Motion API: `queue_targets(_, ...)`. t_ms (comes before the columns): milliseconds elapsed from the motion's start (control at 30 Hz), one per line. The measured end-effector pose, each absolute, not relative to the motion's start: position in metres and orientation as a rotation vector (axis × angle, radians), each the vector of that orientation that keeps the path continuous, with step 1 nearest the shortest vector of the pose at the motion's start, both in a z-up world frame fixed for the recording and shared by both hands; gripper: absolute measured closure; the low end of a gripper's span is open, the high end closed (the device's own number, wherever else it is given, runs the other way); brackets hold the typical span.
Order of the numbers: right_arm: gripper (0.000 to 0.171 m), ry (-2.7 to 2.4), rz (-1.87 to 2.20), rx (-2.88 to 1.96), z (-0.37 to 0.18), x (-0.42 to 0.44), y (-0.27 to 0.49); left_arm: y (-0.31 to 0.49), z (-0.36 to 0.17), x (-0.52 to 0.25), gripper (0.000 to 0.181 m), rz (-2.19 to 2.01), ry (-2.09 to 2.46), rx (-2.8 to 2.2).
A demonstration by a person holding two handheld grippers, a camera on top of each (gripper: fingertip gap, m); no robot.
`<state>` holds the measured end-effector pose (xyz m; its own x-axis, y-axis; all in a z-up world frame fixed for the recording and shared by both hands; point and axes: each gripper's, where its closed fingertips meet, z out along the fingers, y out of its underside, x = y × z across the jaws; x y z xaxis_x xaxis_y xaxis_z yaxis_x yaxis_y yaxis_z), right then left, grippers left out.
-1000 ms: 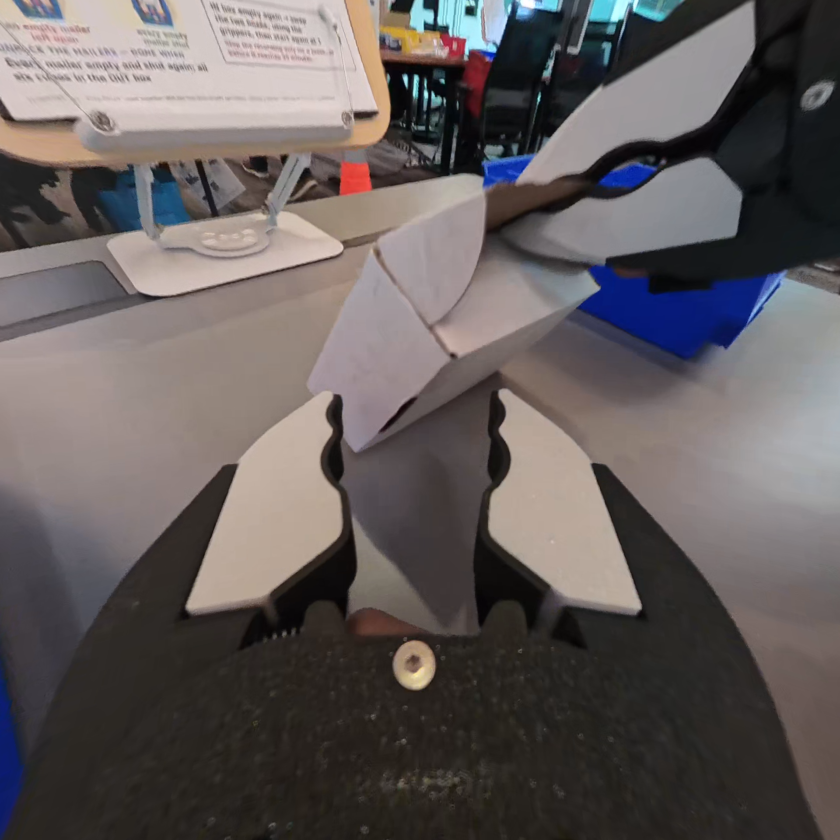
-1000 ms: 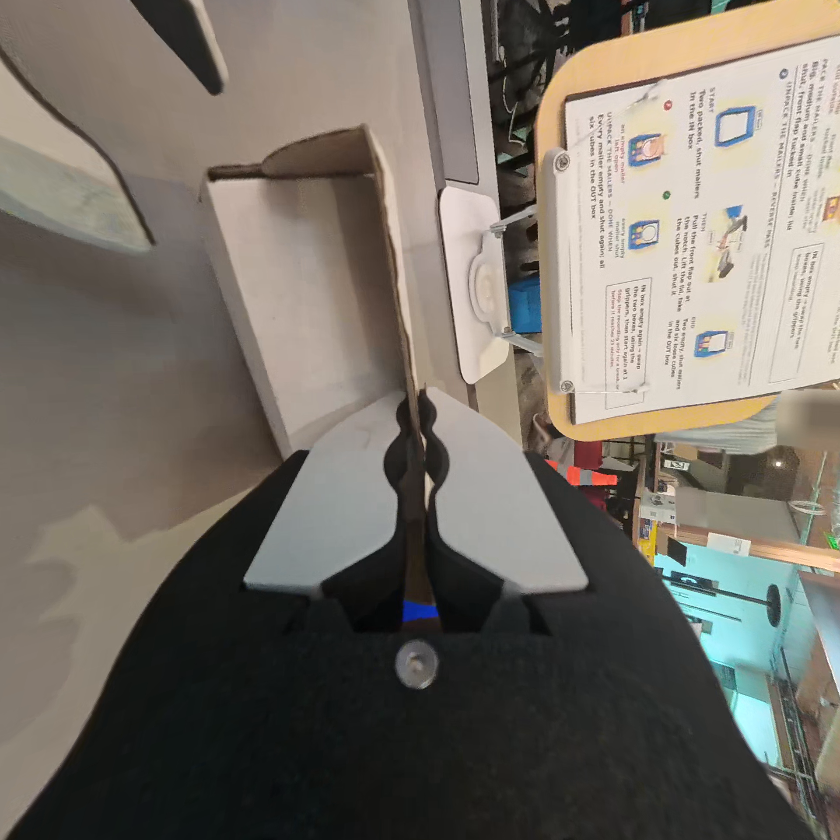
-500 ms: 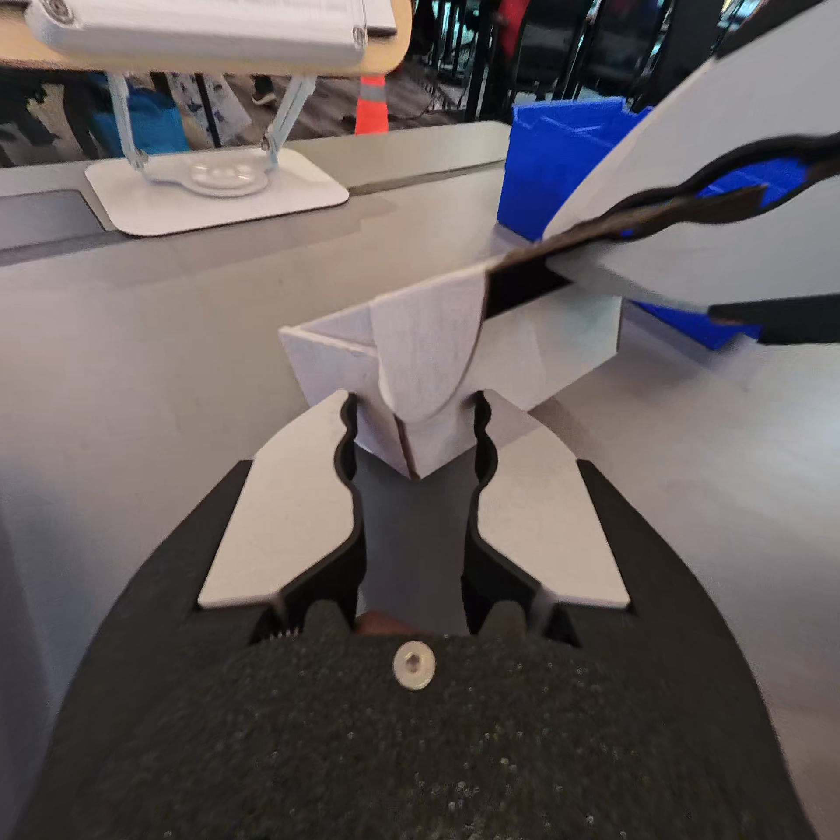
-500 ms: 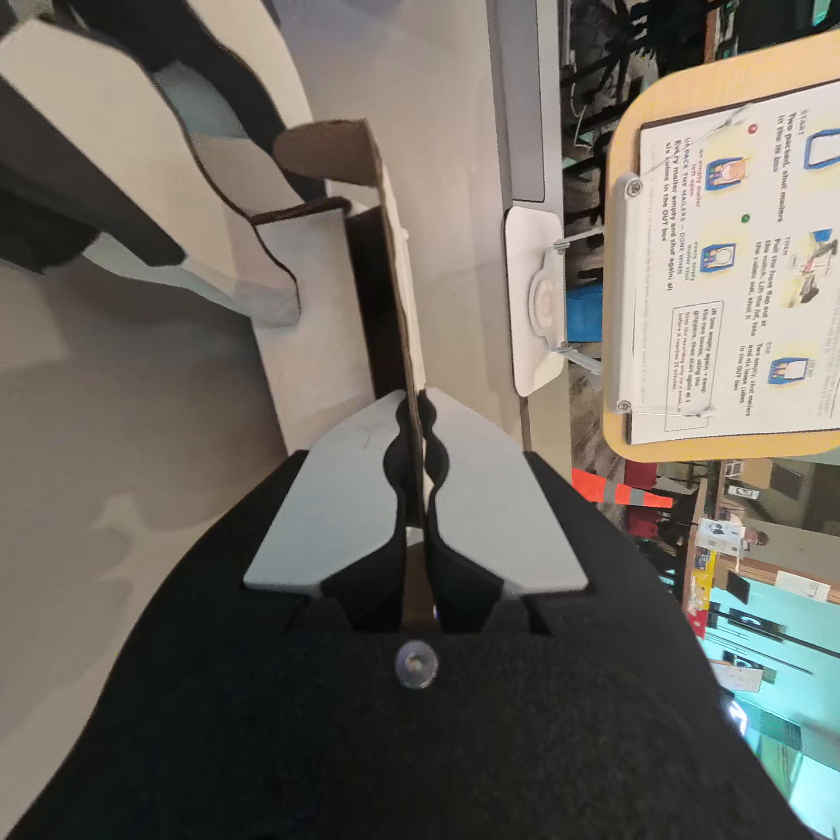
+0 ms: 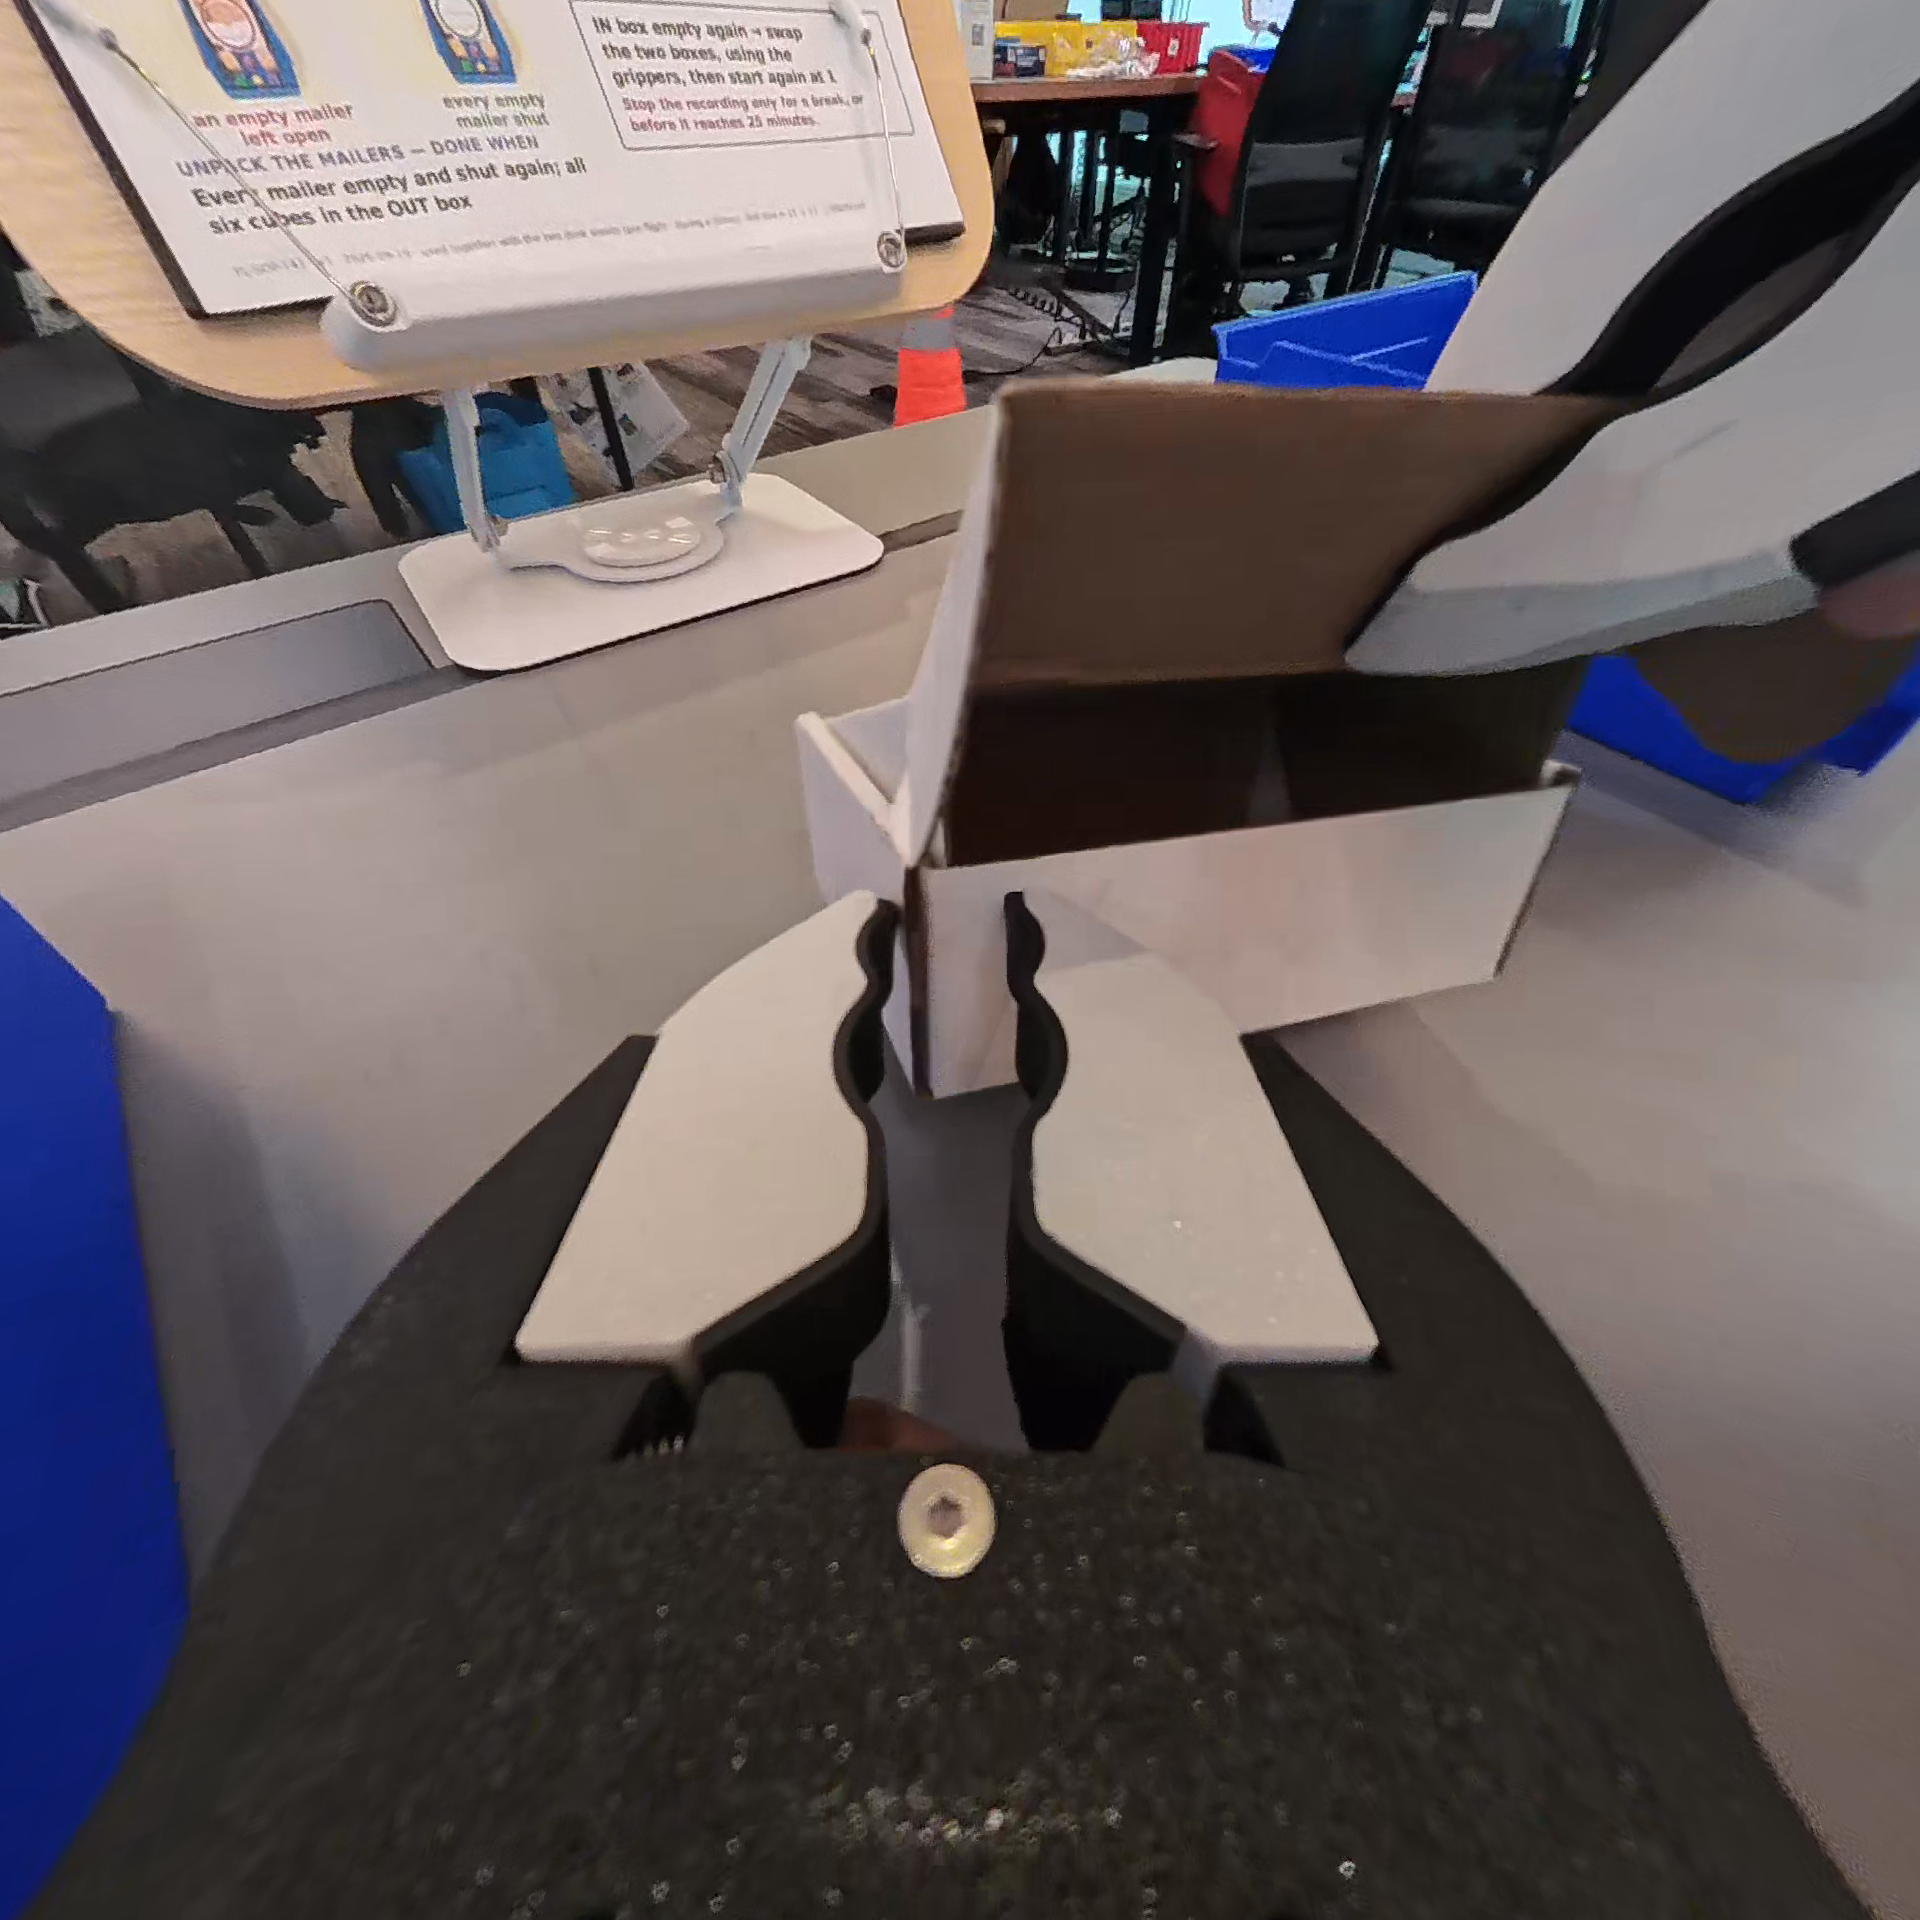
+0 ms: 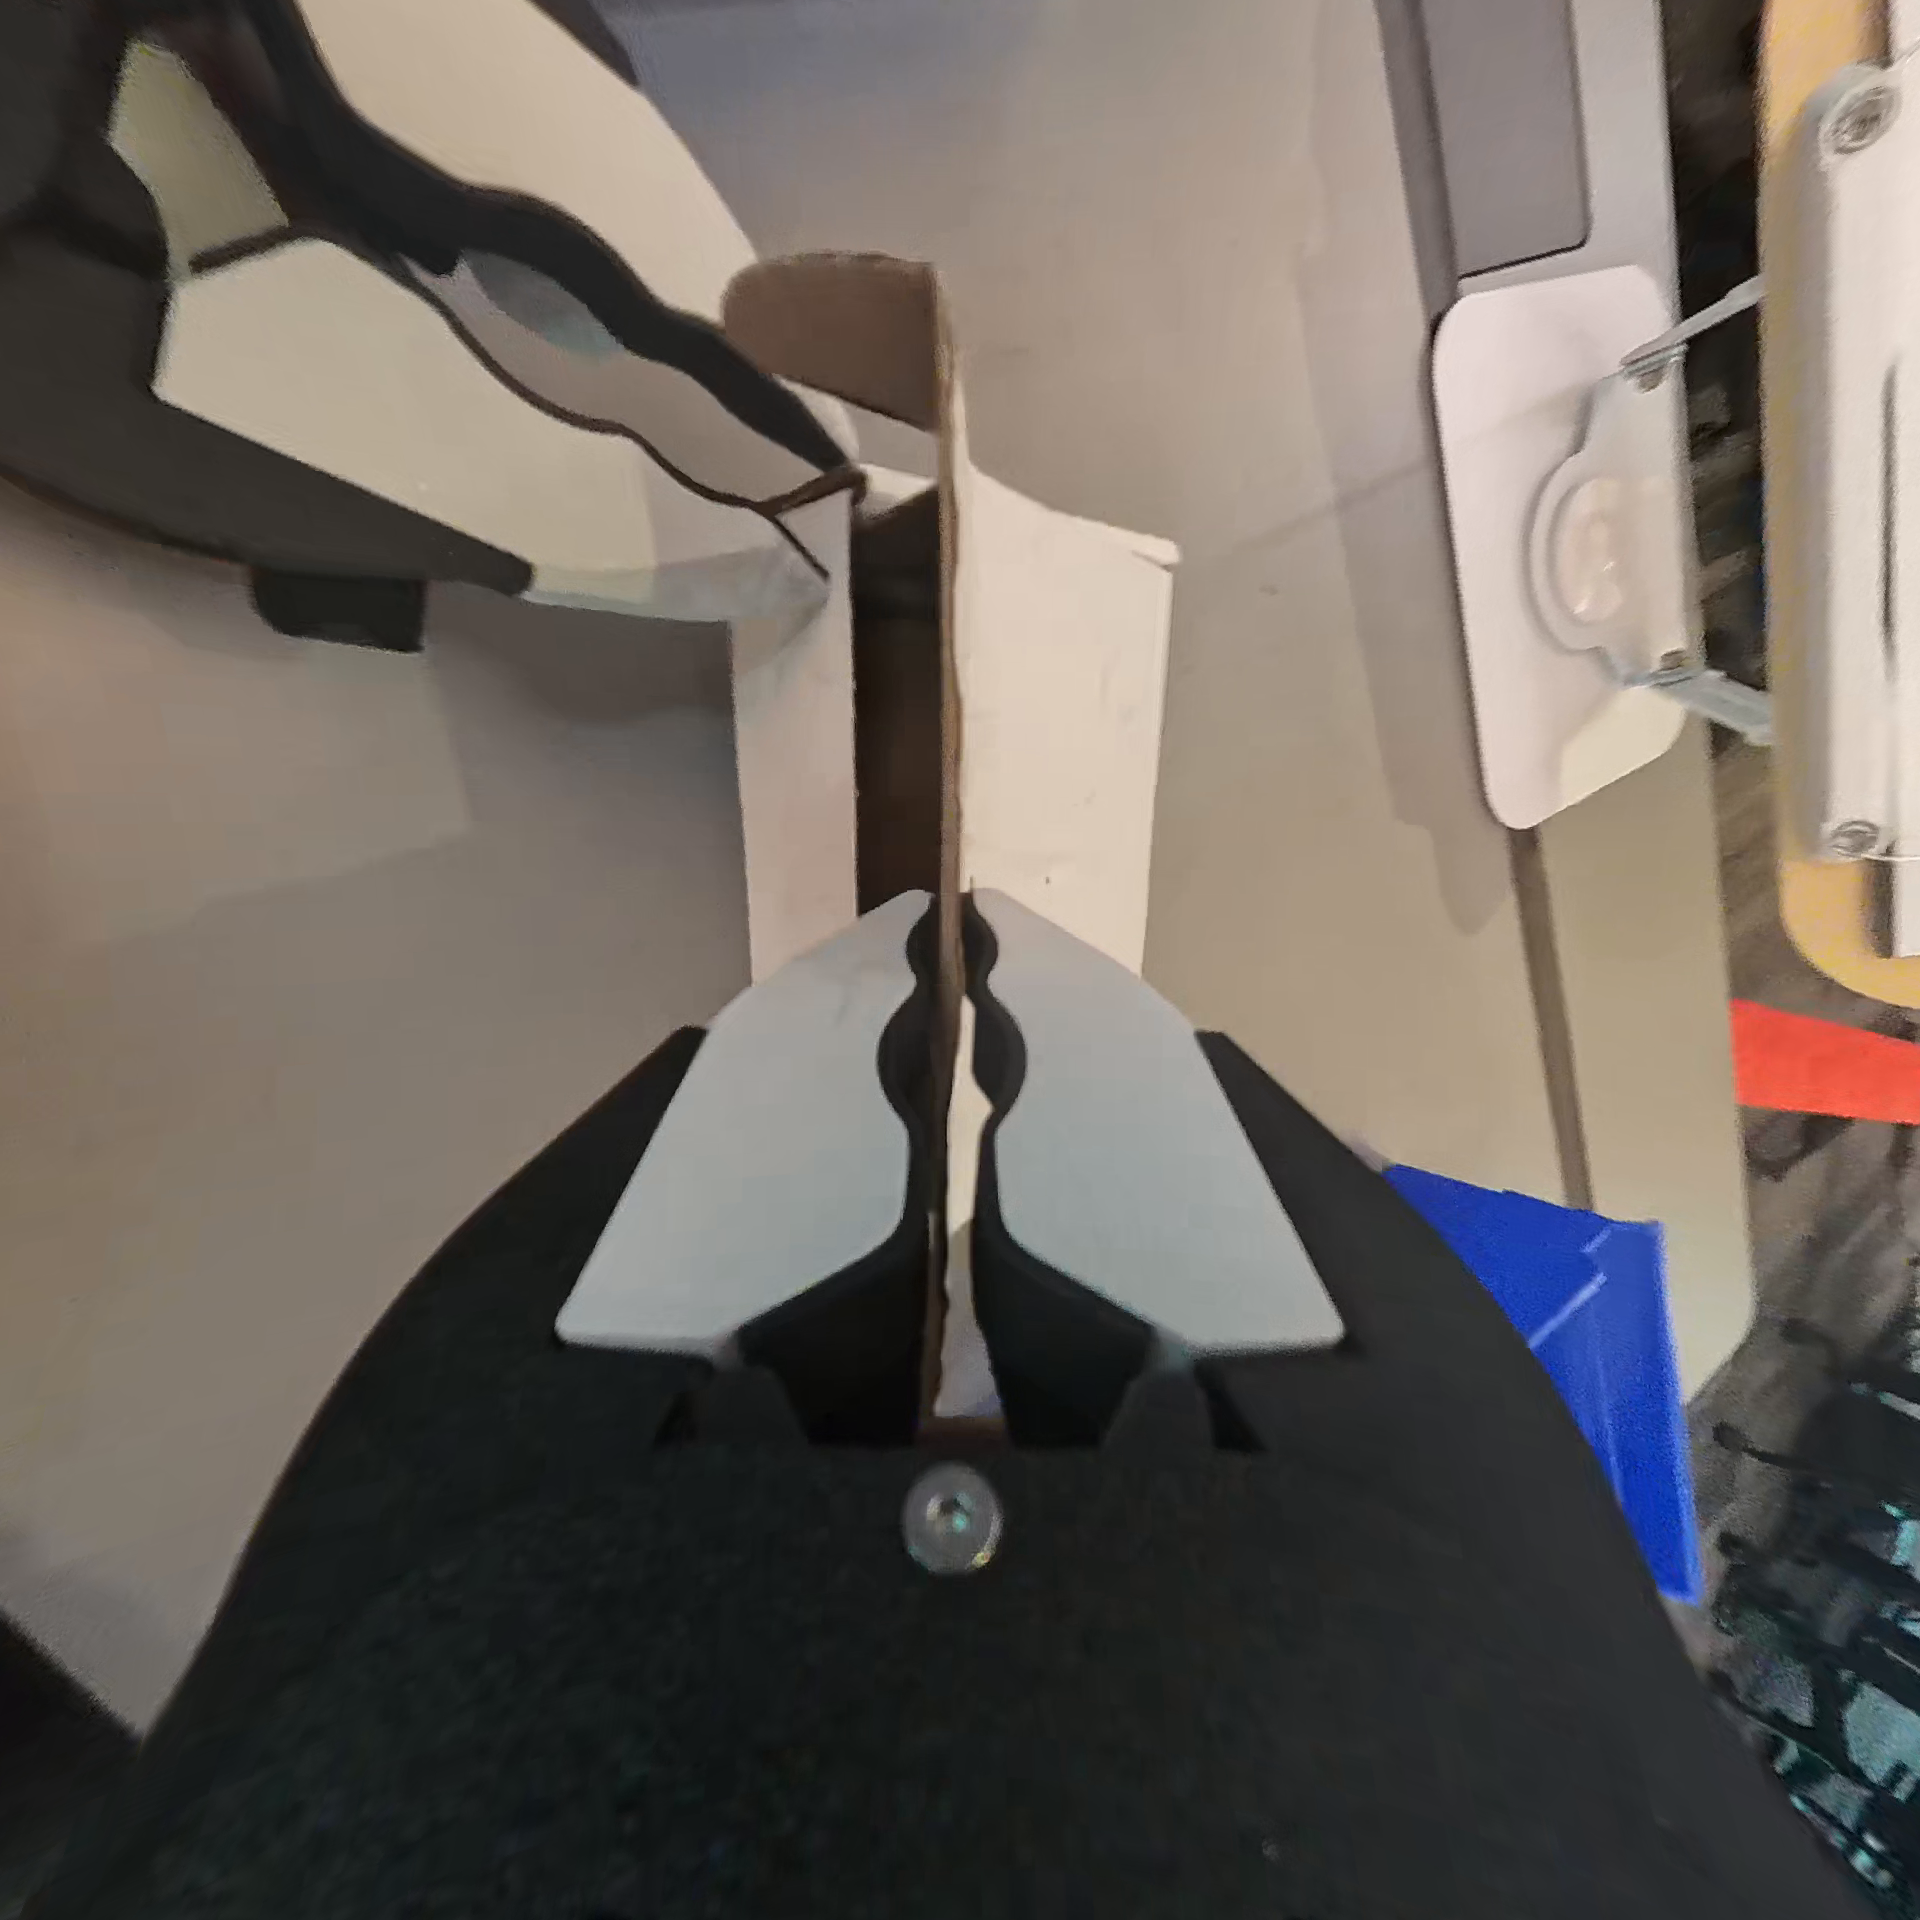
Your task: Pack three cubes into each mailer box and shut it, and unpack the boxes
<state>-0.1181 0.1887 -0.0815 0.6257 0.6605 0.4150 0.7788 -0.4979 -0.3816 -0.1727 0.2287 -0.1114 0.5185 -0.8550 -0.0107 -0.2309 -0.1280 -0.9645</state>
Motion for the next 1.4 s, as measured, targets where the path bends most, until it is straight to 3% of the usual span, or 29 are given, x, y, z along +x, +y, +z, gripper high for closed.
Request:
queue_targets(233,0.169,-1.164,-0.267,-2.306,-0.081,-0.119,0.192,0.233,-0.146,-0.175,0.168,-0.627,1.032,-1.826)
queue_targets(433,0.169,-1.126,-0.272,-2.327,-0.074,-0.112,0.201,0.223,-0.099,-0.181,0.176,-0.769,0.932,-1.618)
queue_targets(733,0.169,-1.193,-0.161,-2.36,-0.08,-0.127,0.195,0.236,-0.141,-0.17,0.179,-0.628,1.037,-1.778)
queue_targets(1400,0.168,-1.042,0.003,-2.461,-0.06,-0.124,0.205,0.234,-0.108,-0.188,0.181,-0.49,0.937,-1.625)
